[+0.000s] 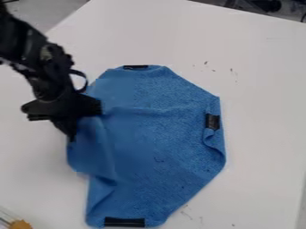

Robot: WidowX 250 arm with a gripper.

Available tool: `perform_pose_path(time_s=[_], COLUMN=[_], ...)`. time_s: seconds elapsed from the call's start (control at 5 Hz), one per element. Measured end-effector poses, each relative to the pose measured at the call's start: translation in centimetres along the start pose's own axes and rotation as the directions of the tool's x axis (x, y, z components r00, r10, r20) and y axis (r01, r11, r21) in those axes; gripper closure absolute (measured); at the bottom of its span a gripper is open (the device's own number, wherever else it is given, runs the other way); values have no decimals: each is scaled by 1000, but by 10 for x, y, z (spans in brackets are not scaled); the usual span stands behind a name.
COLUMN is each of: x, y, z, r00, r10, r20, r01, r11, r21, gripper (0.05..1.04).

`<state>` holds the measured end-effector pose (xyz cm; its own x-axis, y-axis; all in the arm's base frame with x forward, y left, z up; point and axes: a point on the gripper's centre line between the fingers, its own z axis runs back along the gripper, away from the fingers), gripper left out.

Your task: Unfold the cloth from right to left

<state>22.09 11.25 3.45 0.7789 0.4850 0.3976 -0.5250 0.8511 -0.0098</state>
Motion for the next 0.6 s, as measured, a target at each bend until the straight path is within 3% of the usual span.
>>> perform_pose_path(time_s=[0.4,0.6], x=[-9,-14], y=[42,53], z=[-8,-3], r00=[1000,1000], r10=[18,-14], r20=[10,4], r01=[-18,14], r11=[1000,998], r21=[3,66], gripper=[1014,875])
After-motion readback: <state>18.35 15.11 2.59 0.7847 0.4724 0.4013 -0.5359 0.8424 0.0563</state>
